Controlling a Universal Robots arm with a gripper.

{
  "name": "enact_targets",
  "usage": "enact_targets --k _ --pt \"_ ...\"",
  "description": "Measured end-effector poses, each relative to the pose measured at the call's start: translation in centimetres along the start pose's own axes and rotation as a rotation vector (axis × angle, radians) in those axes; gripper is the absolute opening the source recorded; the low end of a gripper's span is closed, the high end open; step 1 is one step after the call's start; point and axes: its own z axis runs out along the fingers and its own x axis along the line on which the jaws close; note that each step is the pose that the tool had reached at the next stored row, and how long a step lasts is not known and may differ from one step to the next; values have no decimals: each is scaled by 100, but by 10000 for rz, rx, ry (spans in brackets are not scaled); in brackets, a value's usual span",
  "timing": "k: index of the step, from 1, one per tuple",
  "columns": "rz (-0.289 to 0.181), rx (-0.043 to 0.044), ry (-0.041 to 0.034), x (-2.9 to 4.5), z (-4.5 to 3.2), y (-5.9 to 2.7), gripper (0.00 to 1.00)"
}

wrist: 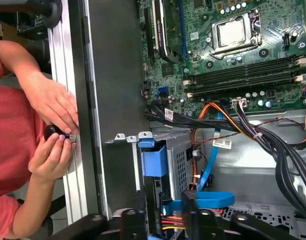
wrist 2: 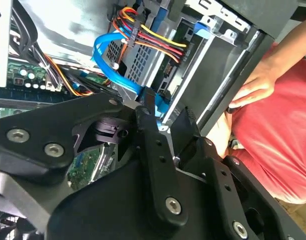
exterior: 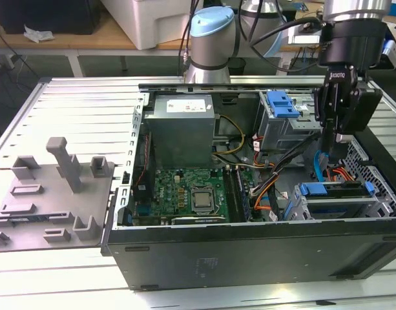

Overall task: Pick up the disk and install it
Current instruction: 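Insert the second disk wire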

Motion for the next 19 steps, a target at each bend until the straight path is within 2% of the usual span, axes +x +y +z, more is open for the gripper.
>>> enact_targets --k 7,19 --pt "5 15 13 -28 20 -4 40" --pt "83 149 -2 -6 25 -23 40"
